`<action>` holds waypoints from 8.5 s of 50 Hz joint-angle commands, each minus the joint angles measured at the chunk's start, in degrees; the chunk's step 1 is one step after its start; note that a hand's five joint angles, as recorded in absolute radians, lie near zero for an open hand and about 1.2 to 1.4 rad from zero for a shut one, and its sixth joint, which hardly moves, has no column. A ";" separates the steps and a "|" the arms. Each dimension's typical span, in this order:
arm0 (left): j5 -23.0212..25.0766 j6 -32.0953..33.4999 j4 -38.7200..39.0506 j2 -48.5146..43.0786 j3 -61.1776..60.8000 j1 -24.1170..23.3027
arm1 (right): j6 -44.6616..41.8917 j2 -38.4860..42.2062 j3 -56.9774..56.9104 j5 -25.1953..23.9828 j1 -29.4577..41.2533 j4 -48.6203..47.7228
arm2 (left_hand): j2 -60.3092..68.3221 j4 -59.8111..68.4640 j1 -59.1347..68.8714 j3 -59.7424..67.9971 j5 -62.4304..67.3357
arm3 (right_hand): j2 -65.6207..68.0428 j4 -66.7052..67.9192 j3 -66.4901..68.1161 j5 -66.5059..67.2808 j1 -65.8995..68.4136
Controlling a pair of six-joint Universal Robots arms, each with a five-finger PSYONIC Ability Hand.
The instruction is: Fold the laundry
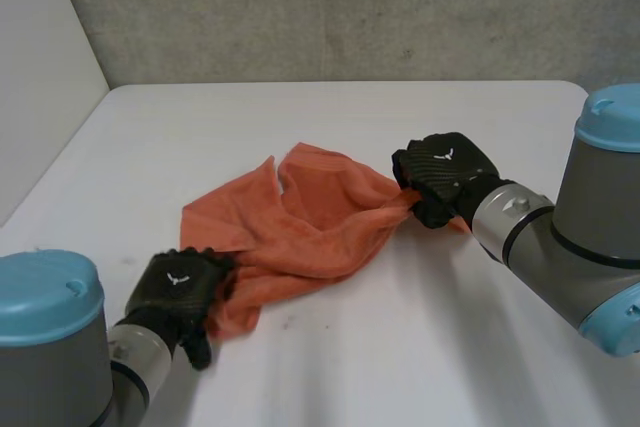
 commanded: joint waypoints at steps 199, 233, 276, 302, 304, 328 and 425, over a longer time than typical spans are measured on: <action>7.12 -13.91 -4.88 9.42 31.52 2.76 | 33.10 3.23 14.98 -2.58 -4.48 -11.62 | 64.24 64.33 63.42 64.40 63.66 | -51.54 -52.09 -52.13 -50.42 -38.83; 7.38 -14.26 -4.97 14.53 28.53 12.33 | 24.42 6.94 10.05 9.21 -12.55 -20.15 | 64.24 64.33 63.42 64.40 63.66 | 12.49 11.94 11.90 13.61 25.19; 9.32 2.08 31.89 -12.83 47.61 16.64 | -22.10 5.26 -32.65 12.89 -9.31 -12.15 | 64.24 64.33 63.42 64.40 63.66 | 12.49 11.94 11.90 13.61 25.19; 7.99 2.17 33.44 -13.60 17.46 19.45 | -17.97 5.85 3.11 3.31 -10.10 -20.15 | 64.24 64.33 63.42 64.40 63.66 | 12.49 11.94 11.90 13.61 25.19; 7.99 2.26 33.09 -14.57 16.49 19.36 | -17.18 7.96 3.81 3.48 -10.28 -19.97 | 64.24 64.33 63.42 64.40 63.66 | 12.49 11.94 11.90 13.61 25.19; 7.99 2.17 25.53 -12.02 11.40 19.71 | -0.30 10.97 6.90 -3.99 -20.91 -6.96 | 64.24 64.33 63.42 64.40 63.66 | -19.41 -19.96 -20.00 -18.29 -6.71; 7.99 4.18 2.80 8.26 2.70 26.21 | -24.47 -11.62 12.43 -6.19 -32.34 12.90 | 64.24 64.33 63.42 64.40 63.66 | 12.49 11.94 11.90 13.61 25.19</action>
